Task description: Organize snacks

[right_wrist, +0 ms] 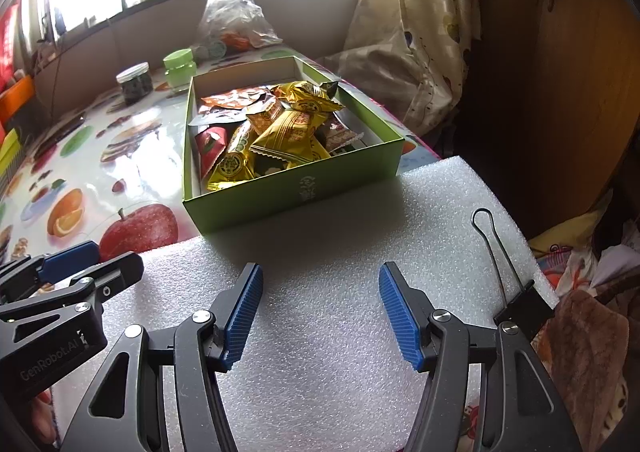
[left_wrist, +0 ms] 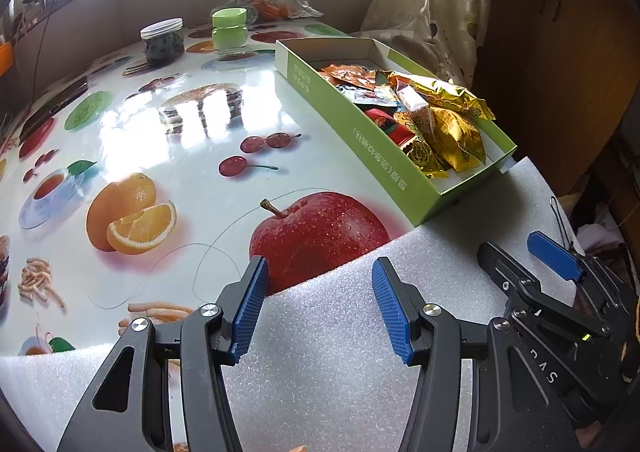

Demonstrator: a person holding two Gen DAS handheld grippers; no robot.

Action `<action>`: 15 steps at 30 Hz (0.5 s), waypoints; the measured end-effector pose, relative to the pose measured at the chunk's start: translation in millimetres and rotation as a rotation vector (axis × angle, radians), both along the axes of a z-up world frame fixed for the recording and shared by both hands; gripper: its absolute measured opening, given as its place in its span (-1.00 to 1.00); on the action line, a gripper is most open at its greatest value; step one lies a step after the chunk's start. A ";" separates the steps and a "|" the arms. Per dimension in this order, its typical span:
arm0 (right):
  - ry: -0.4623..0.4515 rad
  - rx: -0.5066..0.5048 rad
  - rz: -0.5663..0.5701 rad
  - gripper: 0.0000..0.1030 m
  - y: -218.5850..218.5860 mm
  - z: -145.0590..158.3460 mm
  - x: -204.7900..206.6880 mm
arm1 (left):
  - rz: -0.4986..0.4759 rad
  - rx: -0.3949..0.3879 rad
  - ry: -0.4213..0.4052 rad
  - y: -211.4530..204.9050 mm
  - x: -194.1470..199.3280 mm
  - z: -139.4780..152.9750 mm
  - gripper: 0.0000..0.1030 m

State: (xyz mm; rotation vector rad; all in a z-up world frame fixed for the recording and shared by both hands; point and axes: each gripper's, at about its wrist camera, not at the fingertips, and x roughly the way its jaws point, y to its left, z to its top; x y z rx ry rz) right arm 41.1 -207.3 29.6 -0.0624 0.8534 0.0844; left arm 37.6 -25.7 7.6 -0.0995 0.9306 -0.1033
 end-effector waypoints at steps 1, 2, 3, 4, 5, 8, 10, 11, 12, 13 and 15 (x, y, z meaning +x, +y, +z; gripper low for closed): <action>0.000 0.000 0.000 0.18 -0.4 0.0 0.1 | 0.001 -0.001 0.000 0.1 0.3 0.0 0.07; 0.001 0.001 0.000 0.18 -0.4 0.0 0.1 | 0.001 -0.002 0.000 0.0 0.3 0.1 0.07; 0.001 0.000 -0.001 0.18 -0.2 0.0 0.1 | 0.001 -0.001 0.000 0.0 0.1 0.1 0.07; 0.000 0.001 -0.001 0.18 -0.6 -0.1 0.2 | 0.001 0.001 0.000 0.1 0.0 0.1 0.07; 0.000 0.002 -0.001 0.18 -0.6 -0.1 0.1 | 0.001 -0.002 0.000 0.4 0.0 0.0 0.07; -0.002 0.001 -0.002 0.18 -0.6 -0.2 0.0 | 0.001 -0.003 0.000 0.4 0.0 0.0 0.07; -0.002 0.002 -0.002 0.18 -0.6 -0.1 0.0 | 0.001 -0.001 -0.002 -0.1 0.0 0.0 0.07; -0.001 0.001 -0.003 0.18 -0.7 0.0 1.0 | 0.001 -0.001 -0.002 -0.1 0.1 0.1 0.07; -0.001 0.001 -0.003 0.18 -0.6 0.0 1.0 | 0.001 -0.002 -0.002 0.0 0.0 0.0 0.07; -0.001 0.001 -0.003 0.18 -0.7 -0.1 1.1 | 0.001 -0.002 -0.002 -0.2 -0.1 -0.1 0.07; -0.003 0.000 -0.005 0.18 -0.7 -0.1 0.8 | 0.002 -0.001 -0.002 -0.2 -0.1 -0.1 0.07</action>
